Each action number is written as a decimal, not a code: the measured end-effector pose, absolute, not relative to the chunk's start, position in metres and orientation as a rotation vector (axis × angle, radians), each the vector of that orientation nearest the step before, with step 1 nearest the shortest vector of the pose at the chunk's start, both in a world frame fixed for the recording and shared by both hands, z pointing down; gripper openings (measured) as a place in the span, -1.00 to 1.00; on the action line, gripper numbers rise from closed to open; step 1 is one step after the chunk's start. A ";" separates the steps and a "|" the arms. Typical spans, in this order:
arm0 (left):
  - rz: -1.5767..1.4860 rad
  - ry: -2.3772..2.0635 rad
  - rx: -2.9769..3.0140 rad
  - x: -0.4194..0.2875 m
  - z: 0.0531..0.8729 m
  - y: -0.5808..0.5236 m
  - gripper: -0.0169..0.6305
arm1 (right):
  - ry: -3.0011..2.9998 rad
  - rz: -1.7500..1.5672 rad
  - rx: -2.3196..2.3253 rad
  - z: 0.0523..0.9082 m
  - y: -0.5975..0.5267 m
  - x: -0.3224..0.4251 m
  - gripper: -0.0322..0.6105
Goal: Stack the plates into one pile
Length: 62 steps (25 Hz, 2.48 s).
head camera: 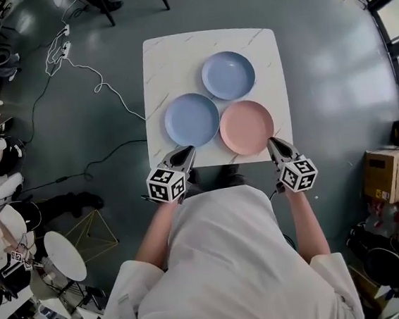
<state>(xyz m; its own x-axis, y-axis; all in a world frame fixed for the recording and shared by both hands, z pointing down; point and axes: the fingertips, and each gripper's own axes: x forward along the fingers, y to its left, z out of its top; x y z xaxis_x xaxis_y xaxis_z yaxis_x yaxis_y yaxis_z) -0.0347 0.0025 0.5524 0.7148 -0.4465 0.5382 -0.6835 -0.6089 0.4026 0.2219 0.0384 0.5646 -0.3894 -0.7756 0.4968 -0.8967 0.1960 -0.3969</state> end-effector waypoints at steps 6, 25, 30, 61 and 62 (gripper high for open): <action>0.529 -0.881 2.279 -0.012 0.566 0.006 -0.89 | -2.245 1.027 1.530 0.596 0.036 0.238 -0.78; 0.574 -0.787 2.062 0.062 0.660 0.019 -0.88 | -2.122 1.160 1.311 0.687 0.037 0.280 -0.63; 0.636 -0.731 2.016 0.082 0.693 0.026 -0.82 | -2.081 1.175 1.269 0.708 0.036 0.294 -0.55; 0.614 -0.868 1.530 0.098 0.808 0.014 -0.27 | -1.839 1.631 1.314 0.805 0.018 0.306 -0.38; 0.614 -0.871 1.522 0.098 0.809 0.014 -0.30 | -1.834 1.637 1.316 0.806 0.016 0.304 -0.38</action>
<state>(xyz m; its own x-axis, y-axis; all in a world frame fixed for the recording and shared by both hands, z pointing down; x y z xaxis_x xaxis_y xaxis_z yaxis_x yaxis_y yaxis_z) 0.0978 0.0137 0.8094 0.5777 -0.1758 0.7971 -0.8098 -0.0015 0.5867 0.3040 0.0162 0.8058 -0.5064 -0.3988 0.7646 -0.8048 -0.0997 -0.5851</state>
